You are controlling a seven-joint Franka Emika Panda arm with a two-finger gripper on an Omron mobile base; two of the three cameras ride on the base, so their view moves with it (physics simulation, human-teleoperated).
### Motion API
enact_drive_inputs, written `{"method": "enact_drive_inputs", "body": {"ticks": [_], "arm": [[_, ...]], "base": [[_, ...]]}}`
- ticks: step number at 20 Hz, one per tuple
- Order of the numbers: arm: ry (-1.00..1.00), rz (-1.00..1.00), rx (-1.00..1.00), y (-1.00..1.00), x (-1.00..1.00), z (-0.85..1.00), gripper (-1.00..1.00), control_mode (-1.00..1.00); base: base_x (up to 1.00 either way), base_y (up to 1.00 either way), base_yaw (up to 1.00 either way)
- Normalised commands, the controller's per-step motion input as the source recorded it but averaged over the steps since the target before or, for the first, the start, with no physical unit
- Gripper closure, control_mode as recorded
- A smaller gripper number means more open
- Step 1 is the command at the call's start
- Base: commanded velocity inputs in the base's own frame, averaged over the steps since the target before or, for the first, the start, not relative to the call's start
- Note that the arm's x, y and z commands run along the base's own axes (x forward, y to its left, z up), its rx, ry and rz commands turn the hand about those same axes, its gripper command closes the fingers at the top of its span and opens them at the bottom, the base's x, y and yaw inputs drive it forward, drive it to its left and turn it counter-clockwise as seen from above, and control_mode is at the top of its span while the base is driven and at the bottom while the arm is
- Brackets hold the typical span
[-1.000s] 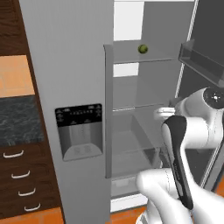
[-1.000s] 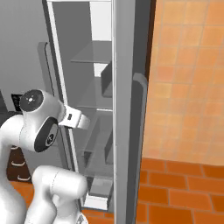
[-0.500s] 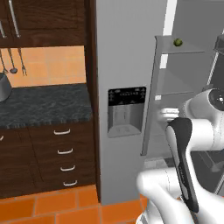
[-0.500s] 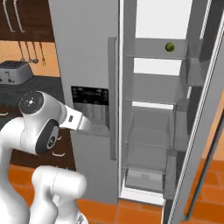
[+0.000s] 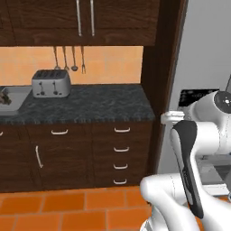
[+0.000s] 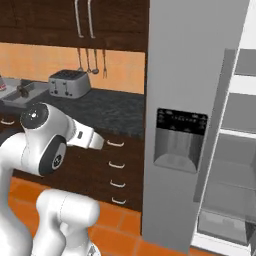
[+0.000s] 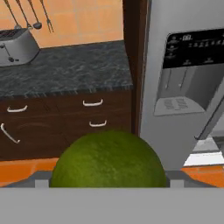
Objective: Place one lime and one steak in each tupperware on the nearby counter, to pack two identical lunches.
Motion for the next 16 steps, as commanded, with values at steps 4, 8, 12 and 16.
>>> {"method": "enact_drive_inputs", "body": {"ticks": [4,8,12,16], "arm": [[0.00,0.00,0.00,0.00,0.00,0.00,1.00,1.00],[0.00,0.00,0.00,0.00,0.00,0.00,1.00,1.00],[0.00,0.00,0.00,0.00,0.00,0.00,1.00,1.00],[0.00,0.00,0.00,0.00,0.00,0.00,1.00,1.00]], "base": [[0.26,1.00,0.43],[0.59,1.00,0.42],[0.87,1.00,0.37],[1.00,1.00,0.31]]}}
